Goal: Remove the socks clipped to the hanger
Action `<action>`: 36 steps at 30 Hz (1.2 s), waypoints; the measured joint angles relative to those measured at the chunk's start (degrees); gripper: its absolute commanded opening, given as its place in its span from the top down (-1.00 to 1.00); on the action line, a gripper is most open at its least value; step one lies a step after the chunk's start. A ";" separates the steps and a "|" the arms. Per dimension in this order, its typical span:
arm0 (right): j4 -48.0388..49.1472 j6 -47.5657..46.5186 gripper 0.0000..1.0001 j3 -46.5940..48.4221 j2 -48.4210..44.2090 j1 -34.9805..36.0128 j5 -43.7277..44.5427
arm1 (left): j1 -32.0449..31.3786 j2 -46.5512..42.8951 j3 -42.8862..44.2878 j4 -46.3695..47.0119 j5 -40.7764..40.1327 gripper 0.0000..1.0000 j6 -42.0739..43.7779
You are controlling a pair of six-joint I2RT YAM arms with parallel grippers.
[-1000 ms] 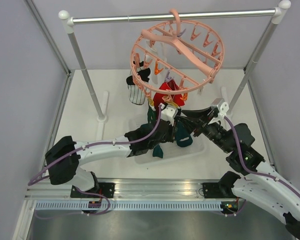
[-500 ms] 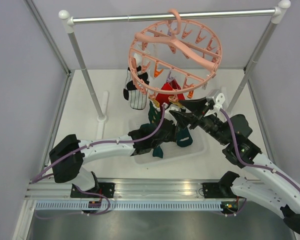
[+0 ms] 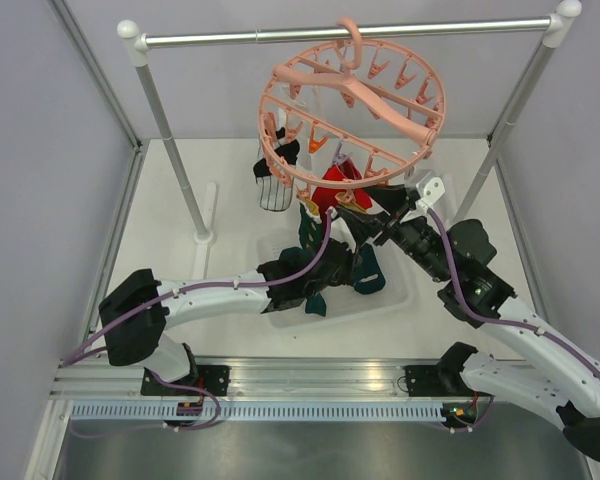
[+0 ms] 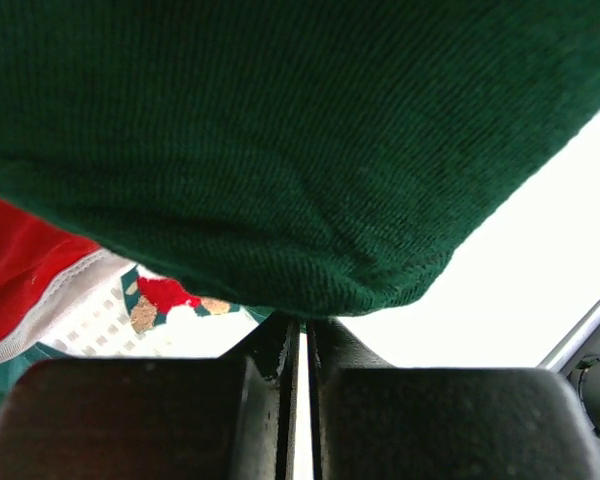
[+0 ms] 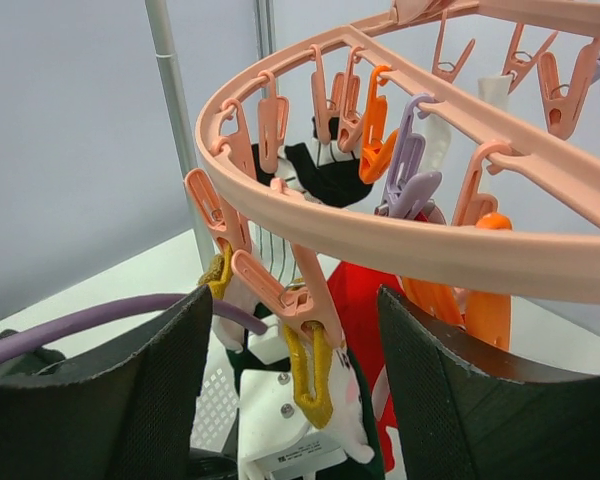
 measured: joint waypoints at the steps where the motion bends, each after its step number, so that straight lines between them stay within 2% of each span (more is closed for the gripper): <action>1: 0.07 -0.13 -0.43 0.28 0.39 0.00 0.00 | -0.09 0.00 0.00 -0.02 0.00 0.95 0.00; 10: 0.48 -1.22 -0.43 2.45 3.74 0.00 -0.02 | -0.57 0.00 0.07 -0.92 -0.07 0.95 0.00; 17: 0.42 -1.68 -0.32 3.41 5.64 0.42 0.44 | -0.79 0.00 0.26 -1.36 -0.09 0.95 0.00; 21: 0.39 -2.40 -0.12 3.87 5.99 0.50 0.87 | -0.83 0.00 0.28 -1.40 -0.11 0.95 0.00; 28: 0.63 -2.71 0.45 4.92 6.19 0.83 1.09 | -1.07 -0.04 0.28 -1.66 -0.15 0.95 0.00; 34: 1.07 -2.25 0.73 4.92 6.19 0.87 2.45 | -1.20 -0.09 0.28 -2.47 -0.24 0.95 0.02; 36: 1.20 -2.01 0.75 4.92 6.19 0.87 2.69 | -1.20 -0.17 0.28 -2.58 -0.33 0.95 0.02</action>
